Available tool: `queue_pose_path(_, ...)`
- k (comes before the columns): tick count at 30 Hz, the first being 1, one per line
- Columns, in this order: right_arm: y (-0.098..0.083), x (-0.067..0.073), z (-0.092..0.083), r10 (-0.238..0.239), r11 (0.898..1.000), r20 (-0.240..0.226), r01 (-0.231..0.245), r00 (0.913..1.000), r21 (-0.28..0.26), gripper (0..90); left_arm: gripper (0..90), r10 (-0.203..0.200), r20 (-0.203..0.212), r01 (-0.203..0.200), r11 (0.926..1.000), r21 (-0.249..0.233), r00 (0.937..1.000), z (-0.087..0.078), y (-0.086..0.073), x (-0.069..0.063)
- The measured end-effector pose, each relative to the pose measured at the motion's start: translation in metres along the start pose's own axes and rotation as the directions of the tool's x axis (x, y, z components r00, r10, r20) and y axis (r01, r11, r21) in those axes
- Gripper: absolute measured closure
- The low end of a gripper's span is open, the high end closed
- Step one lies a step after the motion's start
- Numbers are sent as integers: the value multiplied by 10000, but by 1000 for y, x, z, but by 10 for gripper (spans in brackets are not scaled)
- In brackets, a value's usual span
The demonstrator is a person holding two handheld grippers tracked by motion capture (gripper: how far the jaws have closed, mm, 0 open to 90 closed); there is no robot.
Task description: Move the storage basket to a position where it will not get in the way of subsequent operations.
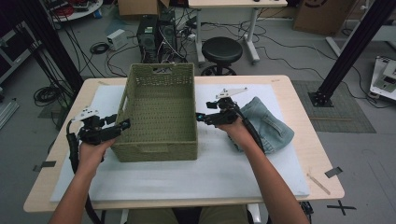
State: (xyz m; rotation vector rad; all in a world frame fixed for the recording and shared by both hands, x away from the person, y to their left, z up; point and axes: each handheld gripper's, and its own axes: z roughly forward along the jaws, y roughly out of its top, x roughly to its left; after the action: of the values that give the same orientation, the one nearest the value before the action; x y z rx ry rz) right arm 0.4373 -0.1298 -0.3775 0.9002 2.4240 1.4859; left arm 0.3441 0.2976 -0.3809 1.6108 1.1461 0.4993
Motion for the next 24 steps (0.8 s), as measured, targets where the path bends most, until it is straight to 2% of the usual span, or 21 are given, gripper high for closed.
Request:
queue_pose_path(7,3,6,6,-167,9998,-203,169,9997,91,255,355,120,32,-119,9999,-65,9999,-11,-3,5)
queue_pose_path(16,16,18,20,-533,9983,-468,543,9975,199,253,361,-163,-127,162,9998,-63,9998,-19,-5,22)
queue_pose_path(24,20,23,32,-445,9989,-597,455,9972,150,245,362,-302,-263,300,9995,-84,9992,-27,-6,31)
